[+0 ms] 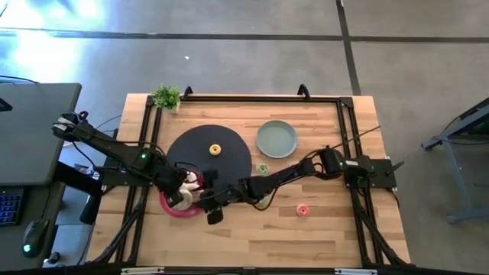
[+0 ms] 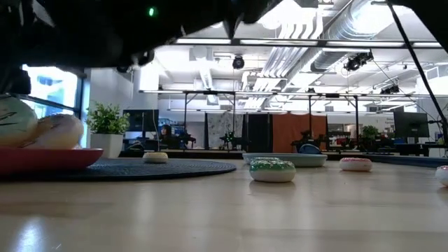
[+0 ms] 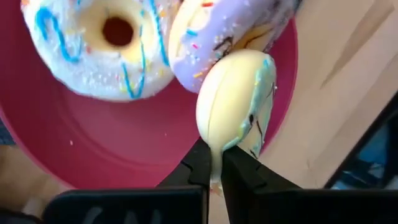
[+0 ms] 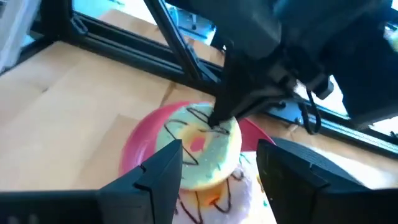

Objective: Pick & Place donuts
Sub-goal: Put the big blue donut on the red plate, then put the top small green donut on the gray plate

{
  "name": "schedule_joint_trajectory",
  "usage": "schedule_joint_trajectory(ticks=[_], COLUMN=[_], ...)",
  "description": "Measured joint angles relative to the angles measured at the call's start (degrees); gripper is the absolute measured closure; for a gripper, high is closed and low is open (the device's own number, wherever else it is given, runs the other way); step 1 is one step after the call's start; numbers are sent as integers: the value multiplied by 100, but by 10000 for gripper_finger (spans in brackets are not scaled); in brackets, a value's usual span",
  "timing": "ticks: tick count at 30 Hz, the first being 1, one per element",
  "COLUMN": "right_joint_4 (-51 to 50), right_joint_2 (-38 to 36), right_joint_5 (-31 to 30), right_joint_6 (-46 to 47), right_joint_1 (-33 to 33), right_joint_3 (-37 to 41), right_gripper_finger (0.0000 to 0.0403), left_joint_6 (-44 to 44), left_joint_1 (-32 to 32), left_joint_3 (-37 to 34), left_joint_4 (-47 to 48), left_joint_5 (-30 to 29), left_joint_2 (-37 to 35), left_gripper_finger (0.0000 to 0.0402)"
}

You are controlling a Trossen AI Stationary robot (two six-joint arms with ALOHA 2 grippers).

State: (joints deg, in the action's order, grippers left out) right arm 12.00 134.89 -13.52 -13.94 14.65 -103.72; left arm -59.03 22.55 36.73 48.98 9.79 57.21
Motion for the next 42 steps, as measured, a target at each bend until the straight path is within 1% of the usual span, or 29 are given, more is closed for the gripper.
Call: schedule_joint_trajectory(ticks=[3, 6, 8, 11, 16, 19, 24, 26, 27, 29, 32, 34, 35, 38, 40, 42], right_joint_4=[-439, -1031, -1457, -2333, -4072, -5054, -6264, -6734, -6996, -7430, -8075, -8338, -8342, -8219, -8088, -7763], right_joint_2=[-218, -461, -659, -1033, -1716, -2157, -2890, -3177, -3319, -3552, -3813, -3914, -3955, -4004, -3999, -3997], right_joint_5=[-7, -125, -332, -806, -1594, -1918, -2276, -2140, -1964, -1430, -418, 211, 364, 410, 426, 479], right_joint_6=[-200, -448, -600, -815, -855, -856, -800, -766, -693, -349, 238, 498, 576, 674, 628, 614], right_joint_1=[11, 5, -25, -81, -220, -350, -632, -768, -837, -990, -1234, -1359, -1405, -1420, -1395, -1383], right_joint_3=[0, 0, 0, 0, -4, -4, -4, -7, -9, -9, -7, 4, 54, 372, 714, 1237], right_gripper_finger=[212, 214, 215, 214, 215, 215, 214, 215, 216, 218, 224, 229, 231, 236, 237, 237], left_joint_6=[170, 236, 243, 241, 240, 241, 221, 222, 223, 237, 500, 653, 694, 939, 1139, 1259], left_joint_1=[0, 0, 0, 0, -2, -2, -2, -4, -3, -4, -4, -4, -4, -2, -2, -4], left_joint_3=[0, 0, 0, -3, -11, -11, -11, -9, -9, 41, 318, 595, 753, 1278, 1575, 1793], left_joint_4=[3, 18, 122, 324, 476, 382, 462, 504, 482, 468, 459, 473, 484, 488, 471, 430], left_joint_5=[-12, -10, -8, 73, 378, 619, 661, 615, 578, 481, 303, 96, -59, -763, -1399, -2157], left_joint_2=[0, 36, 55, 137, 340, 384, 382, 370, 369, 371, 369, 369, 369, 369, 369, 369], left_gripper_finger=[384, 363, 341, 305, 255, 237, 228, 227, 227, 227, 227, 227, 227, 227, 227, 227])
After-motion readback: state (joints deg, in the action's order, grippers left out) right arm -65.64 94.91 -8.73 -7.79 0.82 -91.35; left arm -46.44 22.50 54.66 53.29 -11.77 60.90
